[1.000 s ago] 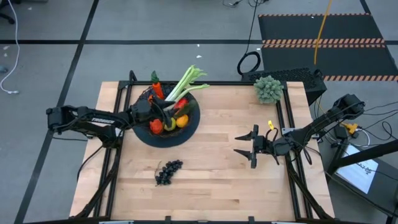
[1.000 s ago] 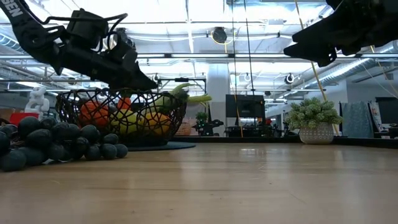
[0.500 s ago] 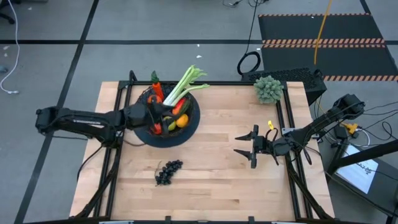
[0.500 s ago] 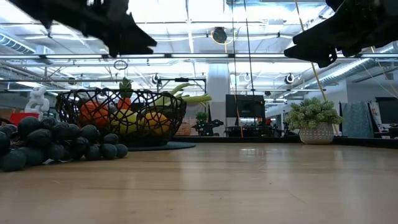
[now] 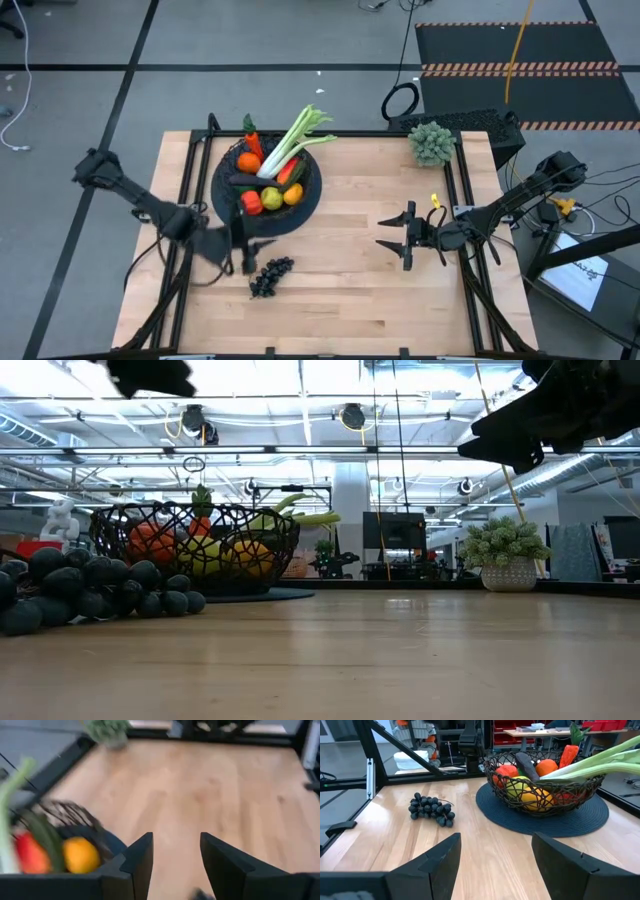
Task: Build produce basket
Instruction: Put the violet grapes into the black basket
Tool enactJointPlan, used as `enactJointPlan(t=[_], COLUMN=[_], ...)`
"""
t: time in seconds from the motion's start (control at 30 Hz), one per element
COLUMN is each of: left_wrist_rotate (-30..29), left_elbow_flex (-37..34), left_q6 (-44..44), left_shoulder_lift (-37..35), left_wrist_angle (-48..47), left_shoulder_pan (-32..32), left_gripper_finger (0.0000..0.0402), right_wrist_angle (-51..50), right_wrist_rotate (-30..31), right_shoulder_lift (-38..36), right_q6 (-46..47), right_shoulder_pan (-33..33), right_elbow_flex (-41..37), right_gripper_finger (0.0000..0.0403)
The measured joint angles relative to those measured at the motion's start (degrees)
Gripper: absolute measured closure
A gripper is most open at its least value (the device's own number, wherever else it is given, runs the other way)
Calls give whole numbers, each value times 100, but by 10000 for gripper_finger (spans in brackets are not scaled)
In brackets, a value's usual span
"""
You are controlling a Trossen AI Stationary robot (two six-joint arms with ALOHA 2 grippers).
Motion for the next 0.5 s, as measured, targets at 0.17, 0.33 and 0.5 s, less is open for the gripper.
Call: enactJointPlan(t=[0.17,0.33,0.5], left_wrist_rotate=[-117,11,769], left_elbow_flex=[154,327,618], left_q6=[-1325,-2670,-3891], left_shoulder_lift=[598,1259,1912], left_wrist_angle=[-536,-960,-1538], left_shoulder_pan=[-908,-1447,-1828], left_gripper_finger=[238,238,239], right_wrist_angle=[1,0,-41], right_wrist_rotate=[0,0,0], right_shoulder_lift=[0,0,0], right_q6=[2,51,127], right_shoulder_pan=[0,-1,0], right_elbow_flex=[0,0,0], right_gripper_finger=[165,165,165])
